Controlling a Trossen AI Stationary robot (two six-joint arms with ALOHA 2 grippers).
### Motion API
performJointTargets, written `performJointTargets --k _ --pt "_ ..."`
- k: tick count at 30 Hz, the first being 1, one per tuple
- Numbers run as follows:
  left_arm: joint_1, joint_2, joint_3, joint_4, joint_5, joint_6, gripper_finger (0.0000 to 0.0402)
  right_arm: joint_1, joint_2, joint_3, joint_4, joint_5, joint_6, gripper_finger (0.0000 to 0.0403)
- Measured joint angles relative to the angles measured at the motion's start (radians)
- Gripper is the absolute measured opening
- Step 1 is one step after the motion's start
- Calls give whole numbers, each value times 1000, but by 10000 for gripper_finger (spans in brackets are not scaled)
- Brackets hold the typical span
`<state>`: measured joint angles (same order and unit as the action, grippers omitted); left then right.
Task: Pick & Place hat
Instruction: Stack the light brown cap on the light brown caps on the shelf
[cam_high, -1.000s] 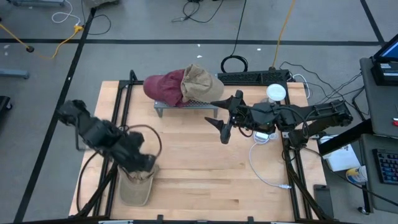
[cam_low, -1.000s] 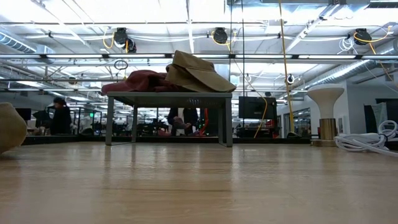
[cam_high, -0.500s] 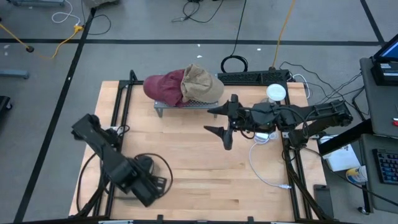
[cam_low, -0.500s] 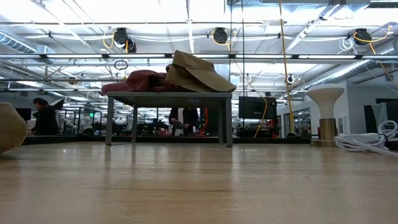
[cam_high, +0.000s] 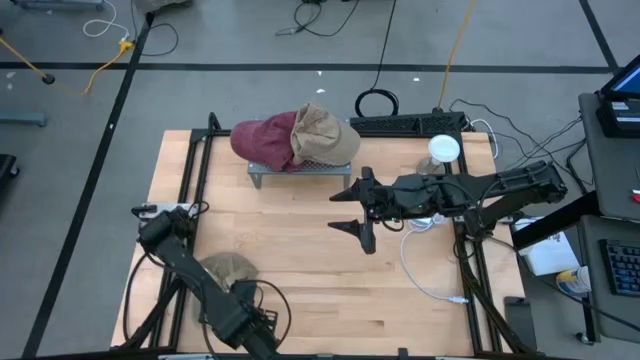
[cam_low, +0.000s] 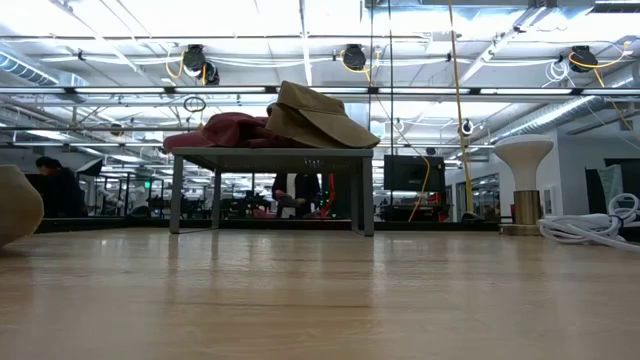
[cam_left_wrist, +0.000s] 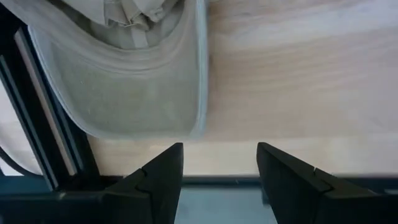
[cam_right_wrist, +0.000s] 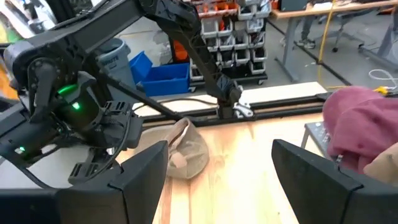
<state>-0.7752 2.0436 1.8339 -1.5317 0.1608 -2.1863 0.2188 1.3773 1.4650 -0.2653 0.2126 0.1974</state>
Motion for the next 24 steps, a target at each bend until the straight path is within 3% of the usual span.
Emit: performJointTargets --k 13,24 --pt "-17 184 -30 -37 -67 -93 209 37 0 -42 7 -33 -6 279" --pt "5 196 -105 -39 -75 -53 191 62 0 -42 18 -34 -54 279"
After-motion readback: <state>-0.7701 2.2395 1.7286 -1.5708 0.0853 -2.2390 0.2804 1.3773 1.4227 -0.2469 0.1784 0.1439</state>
